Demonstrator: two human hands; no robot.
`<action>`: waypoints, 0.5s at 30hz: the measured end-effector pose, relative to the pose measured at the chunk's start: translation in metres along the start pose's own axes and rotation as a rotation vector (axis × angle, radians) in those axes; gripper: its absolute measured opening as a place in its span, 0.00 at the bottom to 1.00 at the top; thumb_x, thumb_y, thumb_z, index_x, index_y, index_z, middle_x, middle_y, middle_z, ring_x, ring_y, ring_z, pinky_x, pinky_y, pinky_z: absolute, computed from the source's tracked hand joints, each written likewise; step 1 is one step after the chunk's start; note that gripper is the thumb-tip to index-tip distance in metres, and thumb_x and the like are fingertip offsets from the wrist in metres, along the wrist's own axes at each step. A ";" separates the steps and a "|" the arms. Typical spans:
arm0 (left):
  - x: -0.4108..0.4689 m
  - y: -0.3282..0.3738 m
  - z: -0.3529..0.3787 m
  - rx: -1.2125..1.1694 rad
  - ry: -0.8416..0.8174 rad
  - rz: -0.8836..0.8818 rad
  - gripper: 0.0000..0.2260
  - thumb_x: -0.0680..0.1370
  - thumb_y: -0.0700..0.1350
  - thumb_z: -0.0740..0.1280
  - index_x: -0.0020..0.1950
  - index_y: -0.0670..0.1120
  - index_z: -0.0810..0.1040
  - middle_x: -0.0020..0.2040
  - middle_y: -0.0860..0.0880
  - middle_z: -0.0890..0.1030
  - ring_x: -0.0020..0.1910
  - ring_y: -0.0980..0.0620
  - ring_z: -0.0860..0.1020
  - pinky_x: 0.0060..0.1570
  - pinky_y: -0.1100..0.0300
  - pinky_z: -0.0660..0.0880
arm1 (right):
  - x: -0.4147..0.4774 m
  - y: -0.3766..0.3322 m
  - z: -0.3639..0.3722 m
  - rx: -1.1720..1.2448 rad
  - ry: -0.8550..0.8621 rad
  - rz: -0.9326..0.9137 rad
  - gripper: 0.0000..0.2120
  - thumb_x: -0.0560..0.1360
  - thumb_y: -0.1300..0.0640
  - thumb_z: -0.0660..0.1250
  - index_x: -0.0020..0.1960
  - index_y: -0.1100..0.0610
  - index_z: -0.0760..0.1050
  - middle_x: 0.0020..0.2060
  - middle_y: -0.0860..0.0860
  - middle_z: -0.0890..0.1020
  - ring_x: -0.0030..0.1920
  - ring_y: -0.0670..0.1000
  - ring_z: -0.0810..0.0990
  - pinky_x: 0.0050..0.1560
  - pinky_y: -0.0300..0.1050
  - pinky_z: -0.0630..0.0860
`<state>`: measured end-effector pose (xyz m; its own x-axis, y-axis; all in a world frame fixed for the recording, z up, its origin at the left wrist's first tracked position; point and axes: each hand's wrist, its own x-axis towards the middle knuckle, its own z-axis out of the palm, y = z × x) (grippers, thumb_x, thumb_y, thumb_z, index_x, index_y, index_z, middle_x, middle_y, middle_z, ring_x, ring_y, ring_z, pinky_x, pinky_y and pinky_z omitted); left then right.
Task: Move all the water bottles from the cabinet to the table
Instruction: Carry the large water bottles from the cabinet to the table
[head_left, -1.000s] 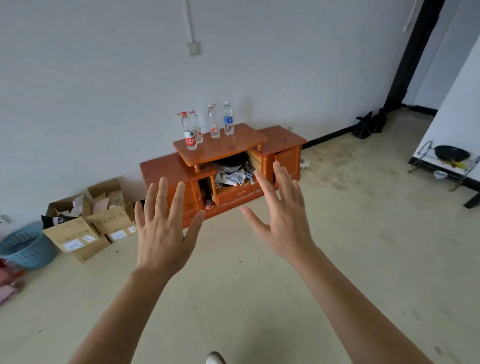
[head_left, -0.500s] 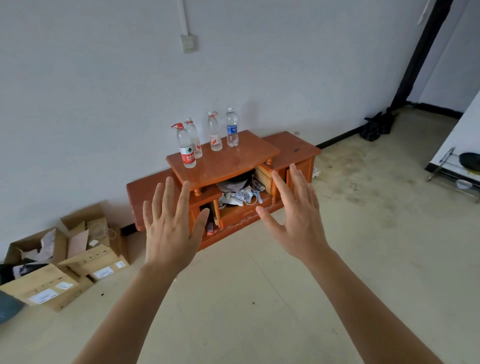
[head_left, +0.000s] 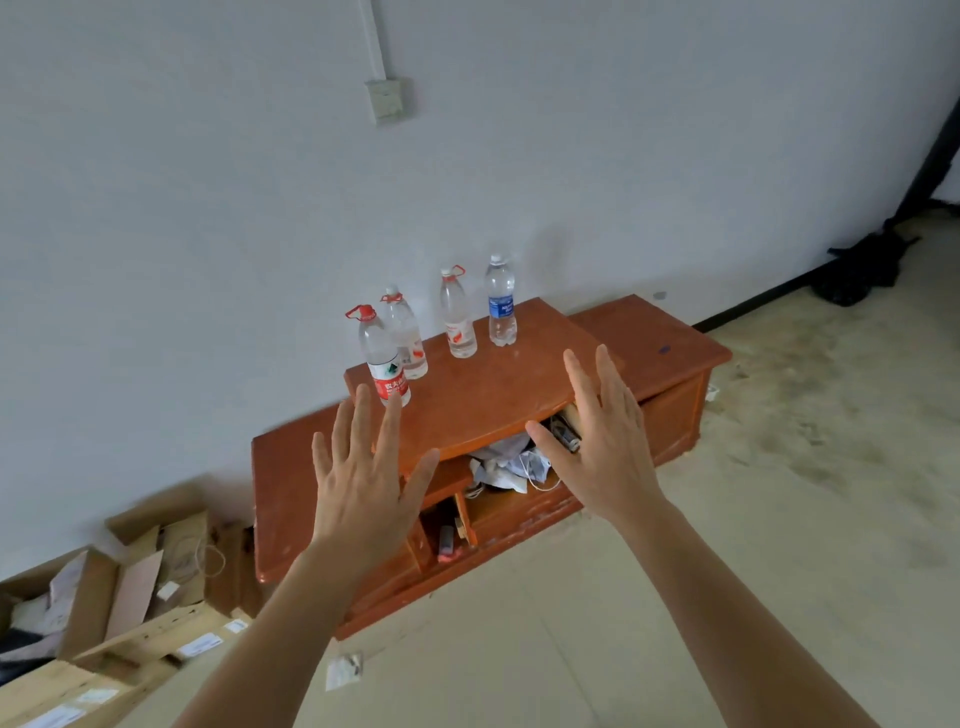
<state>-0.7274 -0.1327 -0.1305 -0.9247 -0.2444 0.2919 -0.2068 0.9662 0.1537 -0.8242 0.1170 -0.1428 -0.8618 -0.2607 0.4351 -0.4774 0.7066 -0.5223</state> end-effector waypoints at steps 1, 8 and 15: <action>0.018 -0.002 0.004 0.000 -0.011 -0.025 0.34 0.80 0.70 0.45 0.81 0.58 0.35 0.82 0.50 0.35 0.79 0.49 0.34 0.77 0.39 0.40 | 0.022 0.005 0.008 0.024 -0.024 -0.002 0.42 0.78 0.32 0.60 0.83 0.42 0.41 0.83 0.54 0.45 0.82 0.56 0.47 0.79 0.60 0.52; 0.120 -0.048 0.056 0.044 -0.066 -0.128 0.37 0.78 0.73 0.42 0.82 0.57 0.39 0.81 0.51 0.34 0.80 0.48 0.36 0.77 0.39 0.41 | 0.137 0.024 0.097 0.084 -0.216 -0.021 0.44 0.78 0.31 0.60 0.82 0.41 0.36 0.83 0.51 0.40 0.82 0.55 0.45 0.79 0.59 0.50; 0.243 -0.117 0.120 -0.022 -0.110 -0.121 0.38 0.78 0.72 0.42 0.83 0.55 0.42 0.82 0.49 0.38 0.81 0.46 0.39 0.77 0.38 0.43 | 0.230 0.039 0.196 0.022 -0.320 0.041 0.46 0.78 0.29 0.58 0.79 0.39 0.29 0.82 0.49 0.37 0.82 0.55 0.44 0.79 0.59 0.50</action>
<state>-0.9667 -0.2951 -0.1910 -0.9231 -0.3475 0.1648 -0.3130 0.9278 0.2029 -1.0748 -0.0446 -0.2064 -0.8887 -0.4285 0.1630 -0.4422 0.7073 -0.5515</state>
